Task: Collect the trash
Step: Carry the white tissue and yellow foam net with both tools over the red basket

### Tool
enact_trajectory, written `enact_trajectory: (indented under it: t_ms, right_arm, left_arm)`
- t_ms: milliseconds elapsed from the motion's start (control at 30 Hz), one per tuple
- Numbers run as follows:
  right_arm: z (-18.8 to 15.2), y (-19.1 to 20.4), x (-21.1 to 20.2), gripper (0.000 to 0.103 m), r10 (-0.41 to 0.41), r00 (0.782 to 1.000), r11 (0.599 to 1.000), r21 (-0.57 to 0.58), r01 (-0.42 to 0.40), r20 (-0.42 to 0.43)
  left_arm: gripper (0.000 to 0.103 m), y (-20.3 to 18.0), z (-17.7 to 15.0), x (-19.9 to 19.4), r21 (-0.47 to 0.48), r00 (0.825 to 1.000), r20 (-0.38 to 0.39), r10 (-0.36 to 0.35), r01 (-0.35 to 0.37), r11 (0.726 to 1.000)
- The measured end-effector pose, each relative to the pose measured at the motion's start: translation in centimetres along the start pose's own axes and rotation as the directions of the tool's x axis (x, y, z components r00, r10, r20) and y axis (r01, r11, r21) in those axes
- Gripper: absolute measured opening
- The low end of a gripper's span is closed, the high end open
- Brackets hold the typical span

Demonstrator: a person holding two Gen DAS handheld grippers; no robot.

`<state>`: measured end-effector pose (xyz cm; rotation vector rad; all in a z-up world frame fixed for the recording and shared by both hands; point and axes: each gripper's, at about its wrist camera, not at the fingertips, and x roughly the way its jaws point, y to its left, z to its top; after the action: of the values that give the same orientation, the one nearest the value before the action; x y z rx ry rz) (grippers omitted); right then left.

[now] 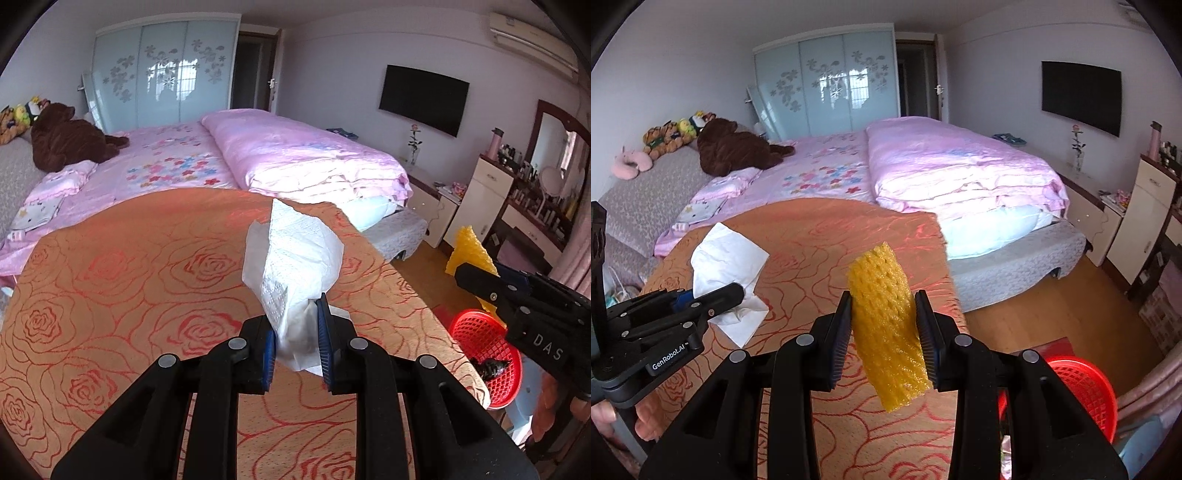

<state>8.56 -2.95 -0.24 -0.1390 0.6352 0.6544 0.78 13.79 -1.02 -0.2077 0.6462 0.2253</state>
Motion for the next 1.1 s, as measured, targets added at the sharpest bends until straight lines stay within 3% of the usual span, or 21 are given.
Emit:
enact_trajectory:
  t_ms: [500, 1100]
  right_arm:
    - [-0.9, -4.8, -2.6, 0.033, -0.095, 0.995, 0.993, 0.075, 0.094, 0.009]
    - [-2.6, -9.9, -5.7, 0.033, -0.205, 0.979, 0.965, 0.169, 0.200, 0.014]
  left_arm:
    - [0.018, -5.3, 0.6, 0.4, 0.096, 0.997, -0.017, -0.076, 0.077, 0.992]
    - [0.018, -12.6, 1.0, 1.5, 0.218, 0.985, -0.035, -0.171, 0.175, 0.960]
